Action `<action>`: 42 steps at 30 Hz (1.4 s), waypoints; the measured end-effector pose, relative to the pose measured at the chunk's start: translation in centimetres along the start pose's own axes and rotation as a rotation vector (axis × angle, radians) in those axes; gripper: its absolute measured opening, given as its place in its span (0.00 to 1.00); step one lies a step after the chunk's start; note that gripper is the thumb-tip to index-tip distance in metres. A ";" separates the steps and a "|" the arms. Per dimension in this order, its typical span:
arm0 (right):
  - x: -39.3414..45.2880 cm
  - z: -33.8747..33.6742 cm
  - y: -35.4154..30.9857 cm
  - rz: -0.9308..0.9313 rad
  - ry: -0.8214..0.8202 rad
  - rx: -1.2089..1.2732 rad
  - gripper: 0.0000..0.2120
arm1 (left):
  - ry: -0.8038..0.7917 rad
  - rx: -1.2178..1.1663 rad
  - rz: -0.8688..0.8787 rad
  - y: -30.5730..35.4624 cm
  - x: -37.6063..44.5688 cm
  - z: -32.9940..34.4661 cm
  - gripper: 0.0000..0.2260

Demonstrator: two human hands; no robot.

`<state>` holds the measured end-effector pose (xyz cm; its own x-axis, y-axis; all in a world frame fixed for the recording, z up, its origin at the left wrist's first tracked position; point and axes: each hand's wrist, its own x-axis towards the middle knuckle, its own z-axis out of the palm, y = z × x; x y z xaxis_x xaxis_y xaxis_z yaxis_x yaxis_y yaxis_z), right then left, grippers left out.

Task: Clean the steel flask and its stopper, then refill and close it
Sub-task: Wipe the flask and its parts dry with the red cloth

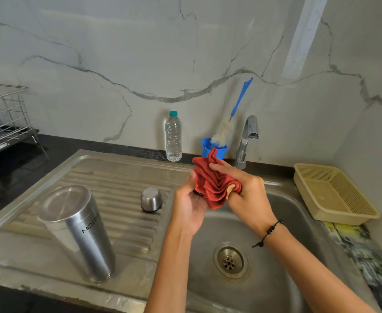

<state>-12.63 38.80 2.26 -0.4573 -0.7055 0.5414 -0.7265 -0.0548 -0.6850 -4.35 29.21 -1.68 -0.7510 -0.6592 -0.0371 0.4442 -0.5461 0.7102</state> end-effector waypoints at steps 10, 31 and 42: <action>1.8 -1.4 1.3 0.175 -0.122 -0.119 0.19 | -0.015 0.237 -0.034 -0.5 0.3 -0.2 0.18; 1.8 0.1 -1.1 0.057 -0.218 -0.293 0.21 | 0.252 0.136 0.049 -1.6 0.2 1.5 0.16; -0.2 1.1 1.0 0.376 0.074 0.128 0.24 | 0.369 -0.156 -0.006 -0.7 1.0 0.6 0.19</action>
<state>-12.73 38.08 0.93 -0.7180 -0.6406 0.2722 -0.4341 0.1065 -0.8945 -5.67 29.28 -1.74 -0.5404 -0.7819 -0.3108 0.5306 -0.6033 0.5953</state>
